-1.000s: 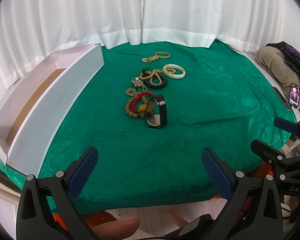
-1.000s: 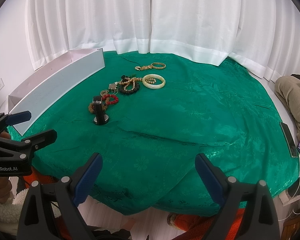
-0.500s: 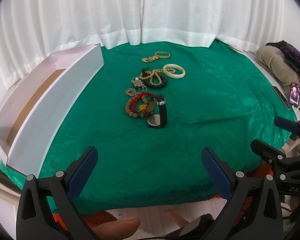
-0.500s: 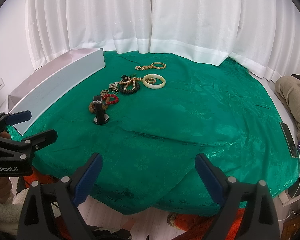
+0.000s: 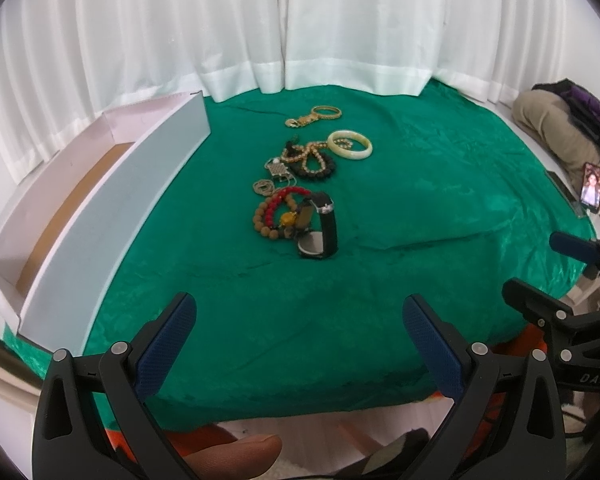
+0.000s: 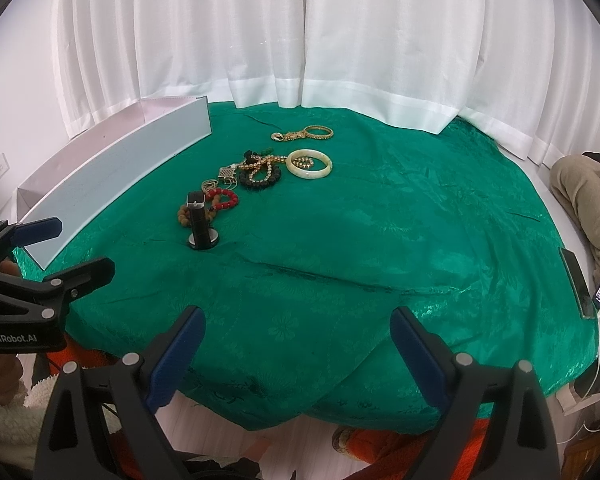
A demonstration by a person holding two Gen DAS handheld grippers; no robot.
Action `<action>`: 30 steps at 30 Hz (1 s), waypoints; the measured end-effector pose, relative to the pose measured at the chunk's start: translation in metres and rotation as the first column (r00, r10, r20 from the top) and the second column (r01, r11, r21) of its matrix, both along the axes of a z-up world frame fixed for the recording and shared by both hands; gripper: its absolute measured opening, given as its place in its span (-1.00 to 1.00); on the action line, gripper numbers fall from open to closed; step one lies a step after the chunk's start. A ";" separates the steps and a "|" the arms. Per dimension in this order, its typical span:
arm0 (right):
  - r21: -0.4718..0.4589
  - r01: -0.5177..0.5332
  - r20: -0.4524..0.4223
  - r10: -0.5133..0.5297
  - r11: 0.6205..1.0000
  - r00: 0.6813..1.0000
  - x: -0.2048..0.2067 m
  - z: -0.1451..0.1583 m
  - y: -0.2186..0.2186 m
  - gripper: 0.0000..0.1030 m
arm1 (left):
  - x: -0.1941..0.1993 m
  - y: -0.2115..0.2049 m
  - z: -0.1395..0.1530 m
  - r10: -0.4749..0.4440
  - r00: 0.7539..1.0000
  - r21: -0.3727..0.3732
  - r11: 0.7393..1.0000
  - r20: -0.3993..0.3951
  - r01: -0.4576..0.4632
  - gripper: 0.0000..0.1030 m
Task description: Organize jewelry
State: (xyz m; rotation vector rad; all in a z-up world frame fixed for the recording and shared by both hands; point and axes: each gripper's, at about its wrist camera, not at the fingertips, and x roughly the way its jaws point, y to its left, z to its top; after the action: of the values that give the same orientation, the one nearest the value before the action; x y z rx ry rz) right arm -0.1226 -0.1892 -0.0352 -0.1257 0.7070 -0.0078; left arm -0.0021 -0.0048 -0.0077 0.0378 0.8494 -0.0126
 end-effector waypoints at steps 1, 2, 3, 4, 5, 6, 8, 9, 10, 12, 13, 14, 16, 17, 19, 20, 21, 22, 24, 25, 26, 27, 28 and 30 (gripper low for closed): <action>0.001 0.001 0.000 -0.001 1.000 1.000 0.000 0.000 0.000 0.86 | 0.000 0.000 0.000 0.001 1.000 0.000 1.000 0.000 -0.001 0.99; 0.000 0.000 0.000 0.000 1.000 1.000 0.000 0.000 0.000 0.86 | 0.001 0.001 0.000 0.002 1.000 0.000 1.000 0.000 -0.002 0.99; 0.000 0.000 -0.001 0.000 1.000 1.000 0.000 0.000 0.000 0.86 | 0.001 0.002 0.000 0.005 1.000 0.000 1.000 0.000 -0.005 0.99; 0.000 0.000 -0.001 0.000 1.000 1.000 0.000 0.000 0.000 0.86 | 0.001 0.001 0.000 0.006 1.000 0.000 1.000 0.001 -0.006 0.99; 0.000 0.000 0.000 0.000 1.000 1.000 0.000 0.000 0.000 0.86 | 0.001 0.002 0.000 0.006 1.000 -0.001 1.000 0.003 -0.006 0.99; -0.001 0.000 0.000 0.000 1.000 1.000 0.001 0.000 0.000 0.86 | 0.001 0.002 0.000 0.007 1.000 -0.004 1.000 0.006 -0.007 0.99; -0.002 -0.001 0.000 0.001 1.000 1.000 0.000 0.000 0.001 0.86 | 0.002 0.002 0.001 0.009 1.000 -0.006 1.000 0.012 -0.008 0.99; -0.002 -0.001 0.001 0.001 1.000 1.000 0.000 0.000 0.001 0.86 | 0.001 0.002 0.002 0.010 1.000 -0.005 1.000 0.015 -0.010 0.99; -0.002 -0.001 -0.001 0.001 1.000 1.000 0.000 -0.001 0.001 0.86 | 0.001 0.003 0.002 0.013 1.000 -0.004 1.000 0.019 -0.013 0.99; -0.001 -0.001 -0.003 0.001 1.000 1.000 0.001 0.000 0.000 0.86 | 0.001 0.004 0.003 0.017 1.000 -0.010 1.000 0.024 -0.017 0.99; 0.000 -0.001 -0.003 0.001 1.000 1.000 0.000 0.000 0.000 0.86 | 0.001 0.004 0.003 0.017 1.000 -0.014 1.000 0.023 -0.016 0.99; -0.001 -0.001 -0.003 0.001 1.000 1.000 0.001 0.000 0.000 0.86 | 0.001 0.004 0.003 0.017 1.000 -0.018 1.000 0.021 -0.017 0.99; 0.000 -0.001 -0.003 0.001 1.000 1.000 0.001 0.000 0.000 0.86 | 0.002 0.005 0.004 0.019 1.000 -0.029 0.999 0.019 -0.018 0.99; 0.001 -0.001 -0.003 0.001 1.000 1.000 0.000 0.000 0.000 0.86 | 0.002 0.005 0.004 0.018 1.000 -0.034 0.999 0.019 -0.017 0.99; -0.001 -0.002 -0.004 0.002 1.000 1.000 0.001 0.000 0.000 0.86 | 0.002 0.005 0.005 0.012 1.000 -0.042 0.999 0.020 -0.011 0.99; -0.001 -0.002 -0.003 0.002 1.000 1.000 0.001 0.000 0.000 0.86 | 0.002 0.004 0.005 0.008 1.000 -0.037 0.999 0.025 -0.007 0.99; -0.001 -0.002 -0.003 0.002 1.000 1.000 0.001 0.000 0.000 0.86 | 0.001 0.003 0.006 0.004 1.000 -0.027 1.000 0.030 -0.003 0.99; -0.001 -0.002 -0.003 0.002 1.000 1.000 0.001 0.000 0.000 0.86 | 0.001 0.002 0.006 0.000 0.999 -0.020 1.000 0.033 0.001 0.99; -0.001 -0.002 -0.003 0.002 1.000 1.000 0.000 0.000 0.000 0.86 | 0.001 0.001 0.006 -0.012 0.999 -0.010 1.000 0.034 0.013 0.99; -0.001 -0.002 -0.003 0.002 1.000 1.000 0.001 0.000 0.000 0.86 | 0.001 0.000 0.006 -0.014 0.999 -0.011 1.000 0.033 0.015 0.99; 0.000 -0.001 -0.003 0.001 1.000 1.000 0.001 0.000 0.000 0.86 | 0.001 0.000 0.006 -0.018 0.999 -0.015 1.000 0.032 0.018 0.99; -0.001 -0.001 -0.003 0.001 1.000 1.000 0.001 0.000 0.000 0.86 | 0.001 0.000 0.006 -0.020 0.999 -0.017 1.000 0.032 0.020 0.99; -0.001 0.000 -0.004 0.000 1.000 1.000 0.001 -0.001 0.000 0.86 | 0.002 -0.001 0.006 -0.021 0.999 -0.017 1.000 0.030 0.021 0.99; -0.001 -0.002 -0.006 0.002 1.000 1.000 0.000 0.000 0.001 0.86 | 0.002 0.000 0.006 -0.020 0.999 -0.019 1.000 0.026 0.021 0.99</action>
State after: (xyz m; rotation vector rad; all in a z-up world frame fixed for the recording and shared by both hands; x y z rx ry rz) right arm -0.1223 -0.1886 -0.0353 -0.1276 0.7127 -0.0055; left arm 0.0001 -0.0052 -0.0016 0.0288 0.8228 -0.0393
